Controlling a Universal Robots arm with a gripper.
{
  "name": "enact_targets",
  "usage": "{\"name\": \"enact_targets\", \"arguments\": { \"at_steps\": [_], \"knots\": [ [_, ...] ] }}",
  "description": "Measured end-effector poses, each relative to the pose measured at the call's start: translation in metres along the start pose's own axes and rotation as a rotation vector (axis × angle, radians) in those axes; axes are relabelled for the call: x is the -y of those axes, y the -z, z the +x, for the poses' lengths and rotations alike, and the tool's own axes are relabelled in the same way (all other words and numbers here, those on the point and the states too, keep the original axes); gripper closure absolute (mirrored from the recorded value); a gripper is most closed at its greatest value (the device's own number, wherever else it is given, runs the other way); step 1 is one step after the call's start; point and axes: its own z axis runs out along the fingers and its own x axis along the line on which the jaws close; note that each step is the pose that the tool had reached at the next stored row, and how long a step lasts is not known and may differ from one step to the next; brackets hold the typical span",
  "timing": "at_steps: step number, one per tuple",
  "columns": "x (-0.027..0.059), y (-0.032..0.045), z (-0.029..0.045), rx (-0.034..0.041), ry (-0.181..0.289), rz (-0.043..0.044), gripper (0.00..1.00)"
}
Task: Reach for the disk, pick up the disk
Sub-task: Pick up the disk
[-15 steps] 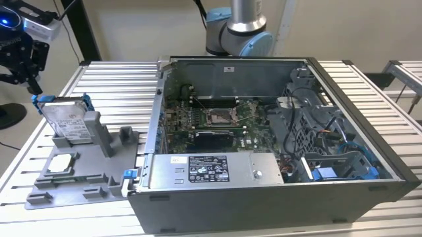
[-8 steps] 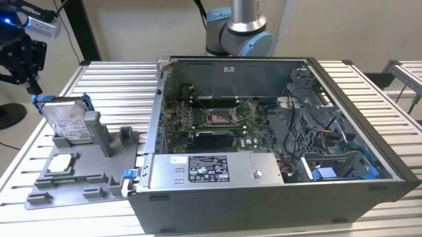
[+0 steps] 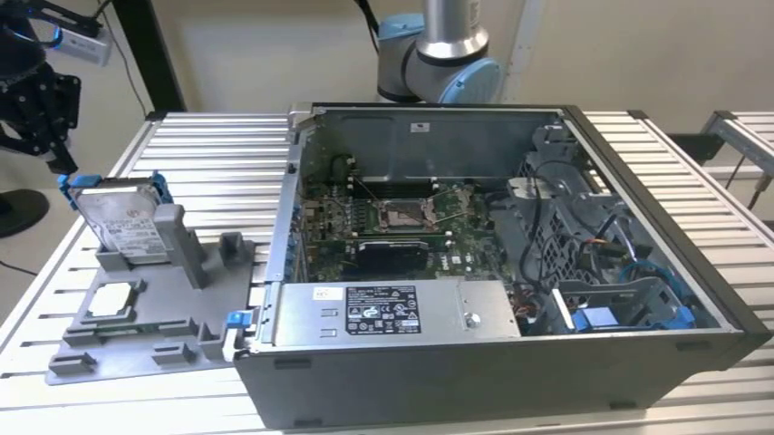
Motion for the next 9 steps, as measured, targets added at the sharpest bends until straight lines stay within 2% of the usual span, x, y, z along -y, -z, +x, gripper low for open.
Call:
{"name": "enact_targets", "arguments": {
  "at_steps": [9],
  "knots": [
    [0.0, 0.0, 0.0, -0.0055, 0.138, 0.0002, 1.0]
  ]
}}
